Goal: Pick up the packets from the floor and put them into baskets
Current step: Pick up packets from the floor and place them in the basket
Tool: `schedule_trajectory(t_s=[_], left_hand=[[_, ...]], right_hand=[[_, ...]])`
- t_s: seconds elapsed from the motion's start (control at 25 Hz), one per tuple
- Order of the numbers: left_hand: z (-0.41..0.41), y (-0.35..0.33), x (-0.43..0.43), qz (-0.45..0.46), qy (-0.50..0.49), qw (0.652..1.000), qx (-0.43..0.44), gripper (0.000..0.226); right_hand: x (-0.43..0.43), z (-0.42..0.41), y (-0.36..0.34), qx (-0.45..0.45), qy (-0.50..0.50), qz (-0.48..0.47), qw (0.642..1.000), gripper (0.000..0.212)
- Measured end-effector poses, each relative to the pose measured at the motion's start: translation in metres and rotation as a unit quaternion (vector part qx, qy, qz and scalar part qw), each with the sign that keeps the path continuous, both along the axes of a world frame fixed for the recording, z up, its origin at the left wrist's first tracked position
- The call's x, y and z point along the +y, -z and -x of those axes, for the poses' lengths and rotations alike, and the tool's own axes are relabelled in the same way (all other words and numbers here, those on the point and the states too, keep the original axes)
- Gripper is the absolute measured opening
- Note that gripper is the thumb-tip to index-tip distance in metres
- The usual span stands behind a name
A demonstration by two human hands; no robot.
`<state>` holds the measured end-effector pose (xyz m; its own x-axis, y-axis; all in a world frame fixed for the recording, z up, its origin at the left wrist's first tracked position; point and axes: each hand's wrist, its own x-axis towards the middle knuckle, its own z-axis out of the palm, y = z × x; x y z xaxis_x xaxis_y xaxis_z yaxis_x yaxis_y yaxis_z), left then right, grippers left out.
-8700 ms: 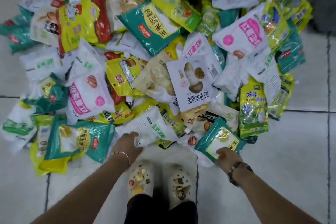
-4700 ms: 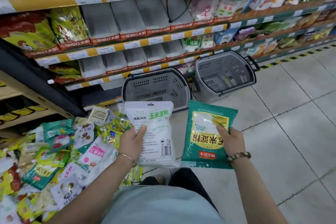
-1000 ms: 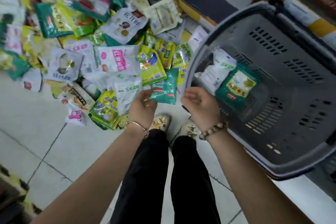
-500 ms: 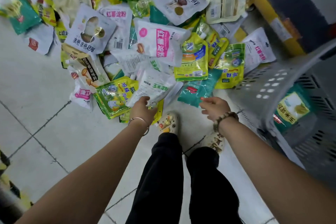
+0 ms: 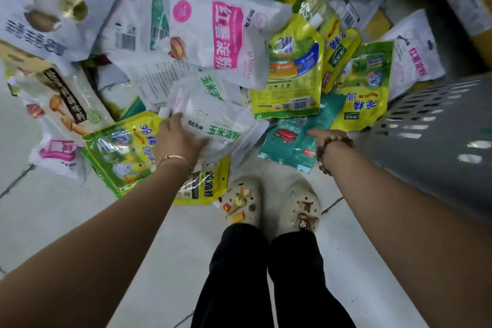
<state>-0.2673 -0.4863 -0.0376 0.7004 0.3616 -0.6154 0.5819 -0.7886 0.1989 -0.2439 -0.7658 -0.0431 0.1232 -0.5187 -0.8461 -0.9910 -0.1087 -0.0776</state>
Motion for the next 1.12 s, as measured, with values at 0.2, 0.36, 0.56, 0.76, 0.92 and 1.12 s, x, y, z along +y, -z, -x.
schedule_trajectory(t_s=[0.2, 0.36, 0.56, 0.76, 0.92, 1.12], left_hand=[[0.001, 0.030, -0.012, -0.004, -0.123, 0.992, -0.035, 0.086], [0.002, 0.041, -0.011, -0.018, -0.137, 0.990, 0.024, 0.082], [-0.011, 0.048, -0.001, 0.036, -0.089, 0.991, 0.096, 0.061], [-0.010, 0.039, -0.006, 0.052, -0.024, 0.995, 0.087, 0.039], [-0.006, 0.015, -0.014, 0.071, -0.028, 0.994, 0.073, 0.037], [-0.005, -0.041, -0.023, 0.068, -0.020, 0.997, 0.031, 0.038]], right_hand=[[-0.007, -0.006, 0.041, -0.038, 0.054, 0.014, 0.998, 0.063], [-0.014, -0.009, 0.059, -0.033, 0.052, 0.005, 0.998, 0.082], [-0.019, -0.017, 0.055, 0.102, -0.034, -0.075, 0.991, 0.082], [-0.017, -0.007, 0.044, 0.095, -0.035, -0.062, 0.993, 0.071], [-0.005, 0.018, 0.018, -0.002, -0.001, 0.021, 1.000, 0.071], [0.001, 0.038, -0.035, -0.037, -0.036, 0.058, 0.997, 0.055]])
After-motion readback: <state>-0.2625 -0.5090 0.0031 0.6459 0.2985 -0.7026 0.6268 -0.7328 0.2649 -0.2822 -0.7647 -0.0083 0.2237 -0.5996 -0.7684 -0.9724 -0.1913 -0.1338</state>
